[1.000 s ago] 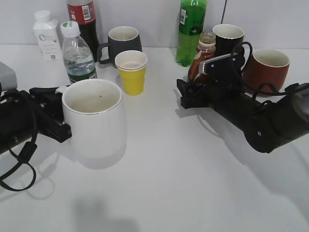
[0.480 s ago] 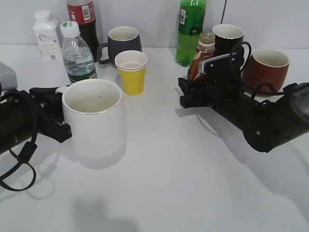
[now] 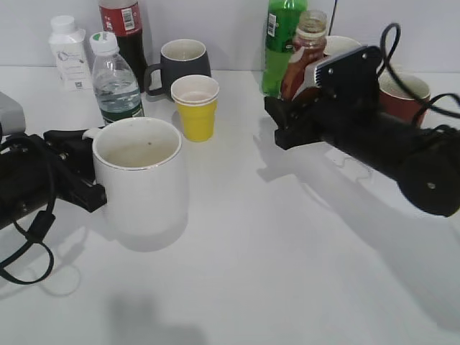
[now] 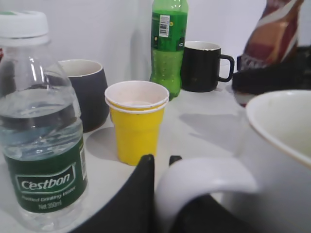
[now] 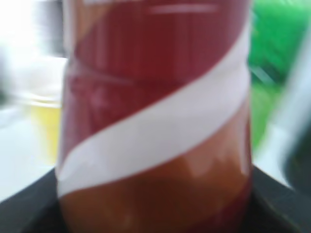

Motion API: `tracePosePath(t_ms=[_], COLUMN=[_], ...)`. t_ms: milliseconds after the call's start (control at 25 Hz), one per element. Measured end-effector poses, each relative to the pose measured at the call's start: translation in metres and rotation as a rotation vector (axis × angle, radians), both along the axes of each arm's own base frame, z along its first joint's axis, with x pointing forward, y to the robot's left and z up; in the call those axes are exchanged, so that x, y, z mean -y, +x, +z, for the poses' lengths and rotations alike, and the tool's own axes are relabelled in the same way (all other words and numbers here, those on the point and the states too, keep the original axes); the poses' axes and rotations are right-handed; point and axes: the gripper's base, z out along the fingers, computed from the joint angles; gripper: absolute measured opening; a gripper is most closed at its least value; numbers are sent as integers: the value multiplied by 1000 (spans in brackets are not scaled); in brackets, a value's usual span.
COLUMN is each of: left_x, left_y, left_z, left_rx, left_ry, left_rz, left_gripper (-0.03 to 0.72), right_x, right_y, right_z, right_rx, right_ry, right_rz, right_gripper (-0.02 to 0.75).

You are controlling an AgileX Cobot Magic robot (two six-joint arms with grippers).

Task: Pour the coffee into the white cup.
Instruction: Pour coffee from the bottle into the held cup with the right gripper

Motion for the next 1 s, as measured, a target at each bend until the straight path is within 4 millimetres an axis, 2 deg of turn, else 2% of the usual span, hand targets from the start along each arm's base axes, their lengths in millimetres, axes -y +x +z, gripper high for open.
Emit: tracePosePath(t_ms=[280, 440, 760, 1000], left_x=[0, 1, 2, 2], left_y=[0, -1, -2, -2], left_z=[0, 0, 0, 0], left_rx=[0, 2, 3, 4], left_ry=[0, 7, 10, 11], left_rz=[0, -20, -29, -32], left_gripper=[60, 60, 60, 61], right_x=[-6, -17, -65, -81], right_y=[-14, -20, -37, -36], right_z=[35, 37, 44, 50], right_rx=[36, 31, 5, 81], right_ry=[3, 12, -78, -155], right_rz=[130, 166, 297, 342], right_gripper=[528, 528, 528, 528])
